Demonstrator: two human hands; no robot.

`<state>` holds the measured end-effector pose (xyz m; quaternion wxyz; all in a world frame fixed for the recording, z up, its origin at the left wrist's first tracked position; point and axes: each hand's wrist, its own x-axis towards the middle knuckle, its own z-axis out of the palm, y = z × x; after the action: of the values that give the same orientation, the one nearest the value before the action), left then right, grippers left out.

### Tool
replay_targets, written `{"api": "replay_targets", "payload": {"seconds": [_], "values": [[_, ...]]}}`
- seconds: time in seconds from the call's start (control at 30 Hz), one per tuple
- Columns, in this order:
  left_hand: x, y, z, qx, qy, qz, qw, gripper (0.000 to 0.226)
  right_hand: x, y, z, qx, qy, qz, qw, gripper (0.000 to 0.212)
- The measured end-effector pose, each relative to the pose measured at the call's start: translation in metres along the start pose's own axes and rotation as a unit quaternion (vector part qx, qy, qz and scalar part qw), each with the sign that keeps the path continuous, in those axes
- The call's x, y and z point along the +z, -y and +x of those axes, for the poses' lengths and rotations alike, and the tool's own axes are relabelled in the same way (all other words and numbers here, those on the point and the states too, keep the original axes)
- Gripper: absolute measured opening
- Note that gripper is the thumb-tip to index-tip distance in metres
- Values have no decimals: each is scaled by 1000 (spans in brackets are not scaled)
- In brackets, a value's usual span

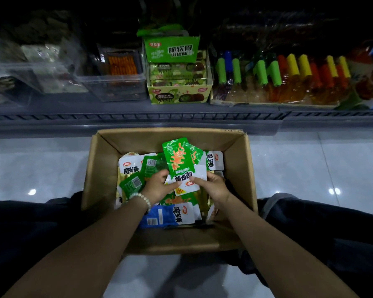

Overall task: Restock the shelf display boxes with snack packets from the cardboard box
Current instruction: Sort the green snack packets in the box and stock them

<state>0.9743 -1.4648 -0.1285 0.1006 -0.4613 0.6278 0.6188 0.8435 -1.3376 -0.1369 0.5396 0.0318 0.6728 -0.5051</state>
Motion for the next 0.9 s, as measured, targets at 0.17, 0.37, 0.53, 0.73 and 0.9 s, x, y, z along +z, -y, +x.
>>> {"api": "replay_targets", "payload": {"seconds": [0.17,0.37,0.53,0.73,0.9], "values": [[-26,-18,-2,136,11,19,991,92,-1,40,-21,-39,21,-74,996,31],[-54,-103,-61,181,15,69,981,33,9,102,-70,-95,43,-108,989,23],[-72,-139,-95,209,54,91,972,20,20,145,-111,-153,34,-4,988,49],[-102,-183,-150,259,80,148,951,21,12,196,-162,-238,15,-61,969,44],[-117,-208,-177,322,-41,-37,945,10,4,222,-208,-257,64,-189,945,45]]}}
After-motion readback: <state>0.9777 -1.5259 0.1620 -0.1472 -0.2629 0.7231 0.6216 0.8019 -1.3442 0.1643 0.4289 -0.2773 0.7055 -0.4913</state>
